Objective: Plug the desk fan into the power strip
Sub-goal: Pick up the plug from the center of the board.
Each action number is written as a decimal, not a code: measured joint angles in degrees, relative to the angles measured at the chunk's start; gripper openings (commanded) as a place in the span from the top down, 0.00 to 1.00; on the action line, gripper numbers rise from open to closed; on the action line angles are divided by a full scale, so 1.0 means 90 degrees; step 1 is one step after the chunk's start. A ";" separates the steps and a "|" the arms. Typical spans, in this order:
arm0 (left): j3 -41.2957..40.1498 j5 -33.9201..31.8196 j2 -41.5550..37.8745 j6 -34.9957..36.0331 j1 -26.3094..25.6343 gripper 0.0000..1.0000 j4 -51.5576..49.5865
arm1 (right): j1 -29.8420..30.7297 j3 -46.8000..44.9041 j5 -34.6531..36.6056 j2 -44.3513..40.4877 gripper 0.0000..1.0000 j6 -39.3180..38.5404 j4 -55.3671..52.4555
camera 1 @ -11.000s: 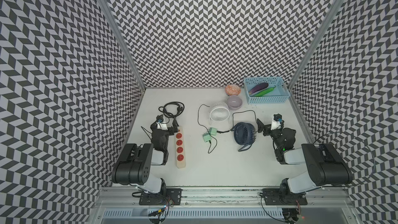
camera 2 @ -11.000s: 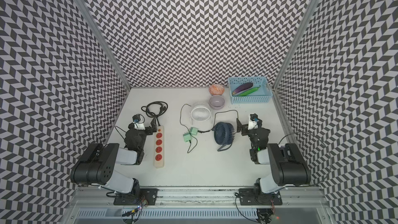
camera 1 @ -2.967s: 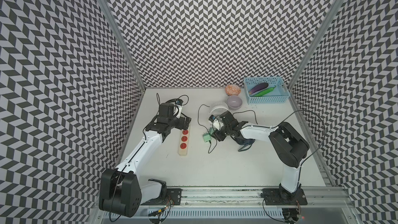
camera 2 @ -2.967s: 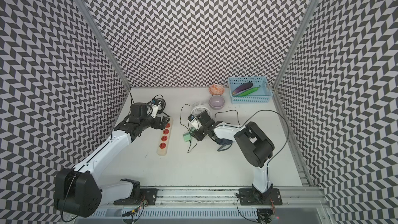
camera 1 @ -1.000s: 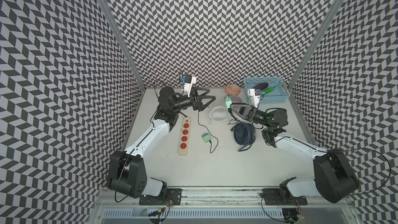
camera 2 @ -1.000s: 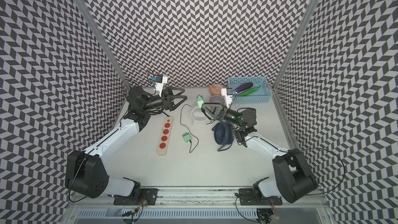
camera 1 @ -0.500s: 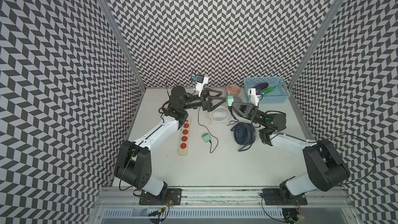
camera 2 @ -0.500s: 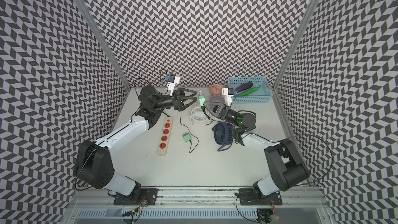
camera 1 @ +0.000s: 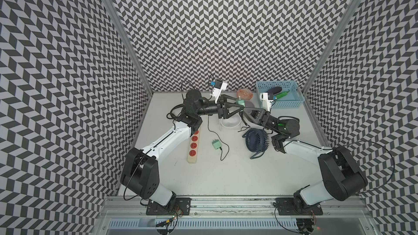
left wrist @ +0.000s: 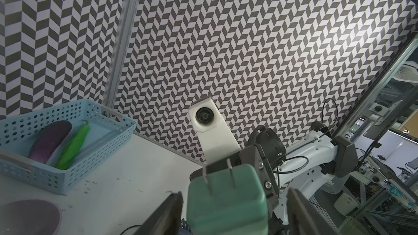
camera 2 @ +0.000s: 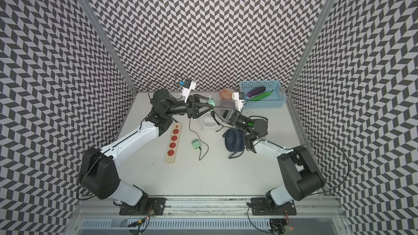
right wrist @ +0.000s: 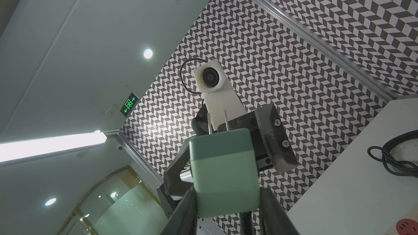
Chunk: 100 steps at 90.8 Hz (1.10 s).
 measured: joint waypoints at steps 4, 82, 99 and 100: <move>0.0022 0.0002 0.0002 0.0049 -0.0019 0.44 -0.0063 | 0.0000 0.0000 0.0007 0.0000 0.89 -0.0027 -0.0005; 0.0823 -0.1054 -0.0228 0.3198 0.0345 0.84 -0.3002 | -0.0017 0.0884 0.0243 -0.1559 0.31 -0.3313 -0.5612; 0.1275 -0.1727 -0.0316 0.5141 0.0138 0.84 -0.4388 | -0.0017 0.1921 0.0585 -0.1654 0.30 -0.4386 -0.7902; 0.1297 -0.1756 -0.0316 0.5231 0.0124 0.84 -0.4461 | -0.0017 0.1953 0.0595 -0.1661 0.29 -0.4420 -0.8009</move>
